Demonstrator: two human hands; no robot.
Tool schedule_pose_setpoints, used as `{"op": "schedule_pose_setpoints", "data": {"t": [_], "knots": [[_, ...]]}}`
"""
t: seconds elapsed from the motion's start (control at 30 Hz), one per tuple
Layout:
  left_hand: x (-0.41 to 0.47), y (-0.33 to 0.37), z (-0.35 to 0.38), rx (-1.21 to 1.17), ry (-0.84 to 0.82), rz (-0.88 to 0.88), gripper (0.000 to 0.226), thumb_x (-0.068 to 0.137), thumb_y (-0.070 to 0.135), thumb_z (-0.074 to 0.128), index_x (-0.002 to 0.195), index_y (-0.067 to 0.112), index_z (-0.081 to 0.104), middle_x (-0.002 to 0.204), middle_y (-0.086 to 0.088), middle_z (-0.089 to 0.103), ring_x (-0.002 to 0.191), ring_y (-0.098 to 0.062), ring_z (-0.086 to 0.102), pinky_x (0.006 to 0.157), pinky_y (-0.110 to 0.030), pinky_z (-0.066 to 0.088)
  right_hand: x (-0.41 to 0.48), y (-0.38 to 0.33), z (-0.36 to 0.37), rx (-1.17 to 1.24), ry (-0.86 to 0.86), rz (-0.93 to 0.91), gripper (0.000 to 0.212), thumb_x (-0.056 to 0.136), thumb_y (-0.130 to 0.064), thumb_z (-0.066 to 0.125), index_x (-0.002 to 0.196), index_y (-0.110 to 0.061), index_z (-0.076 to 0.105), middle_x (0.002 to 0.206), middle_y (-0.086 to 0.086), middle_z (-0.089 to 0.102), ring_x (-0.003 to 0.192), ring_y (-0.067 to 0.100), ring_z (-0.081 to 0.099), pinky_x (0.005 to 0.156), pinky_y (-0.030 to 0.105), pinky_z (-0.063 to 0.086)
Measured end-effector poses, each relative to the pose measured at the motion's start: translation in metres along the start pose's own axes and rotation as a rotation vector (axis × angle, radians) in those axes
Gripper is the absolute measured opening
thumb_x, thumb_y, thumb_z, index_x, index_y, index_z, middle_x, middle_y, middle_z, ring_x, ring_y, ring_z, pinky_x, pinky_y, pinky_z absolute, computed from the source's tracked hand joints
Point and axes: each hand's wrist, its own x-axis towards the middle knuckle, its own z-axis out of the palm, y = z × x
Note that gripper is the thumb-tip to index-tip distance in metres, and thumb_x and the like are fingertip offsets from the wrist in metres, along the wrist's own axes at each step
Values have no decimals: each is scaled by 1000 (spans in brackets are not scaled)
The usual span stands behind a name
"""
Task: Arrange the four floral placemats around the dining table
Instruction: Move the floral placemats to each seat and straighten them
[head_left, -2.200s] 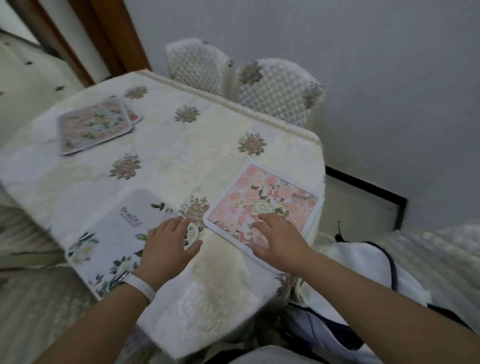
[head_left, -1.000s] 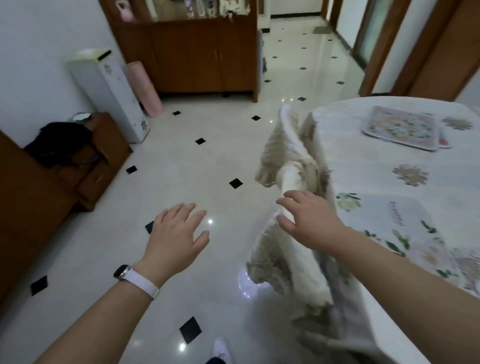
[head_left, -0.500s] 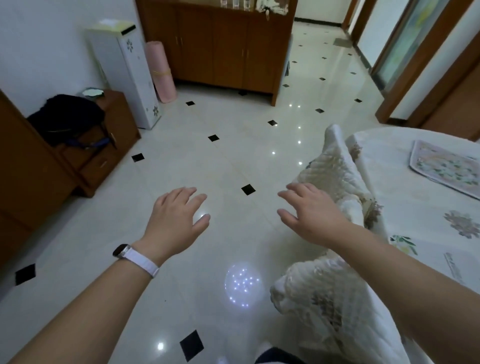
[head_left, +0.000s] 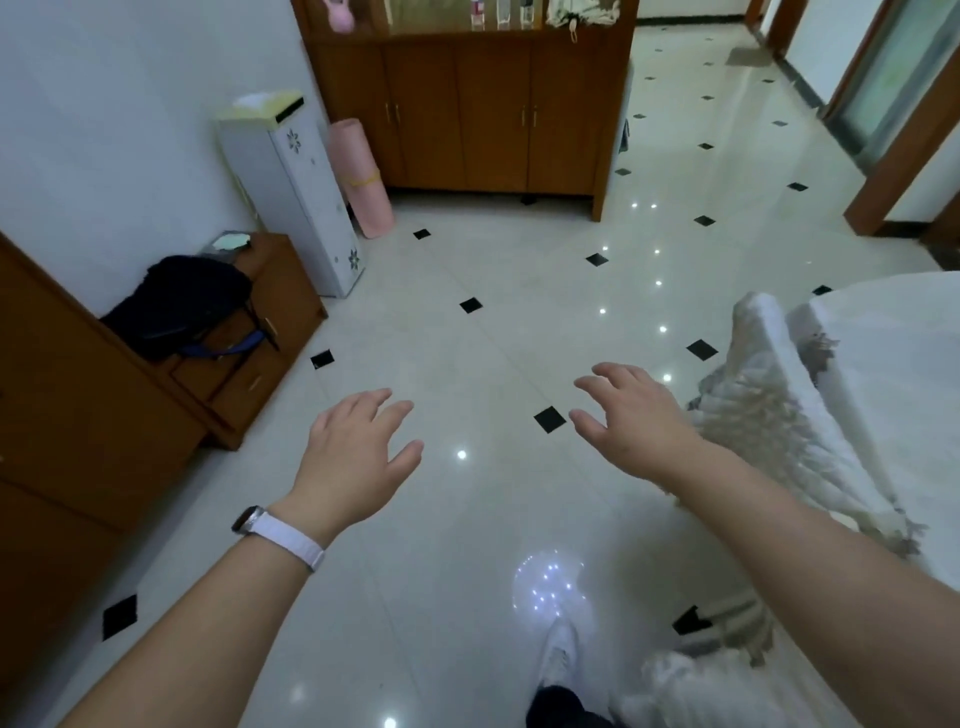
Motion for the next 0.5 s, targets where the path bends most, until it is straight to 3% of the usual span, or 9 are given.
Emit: {"op": "schedule_pose_setpoints", "data": {"t": [0.3,0.5], "knots": [[158,46,-13,-6,34,138,60,87,59,38,139,31,48,147,1,45,135,-21,36,111,-42,24,102,68,-41,-43,22,57,51,95,-50,43,139,-26,46,150,1,40,139,23,31,108,41,31],[234,47,4,-189,-21,158,61,86,60,37,139,33,47,148,5,42,137,-17,31,111,-40,22,154,83,-47,-78,13,89,50,95,-50,44,139,-27,47,149,0,41,139,22,32,110,40,29]]}}
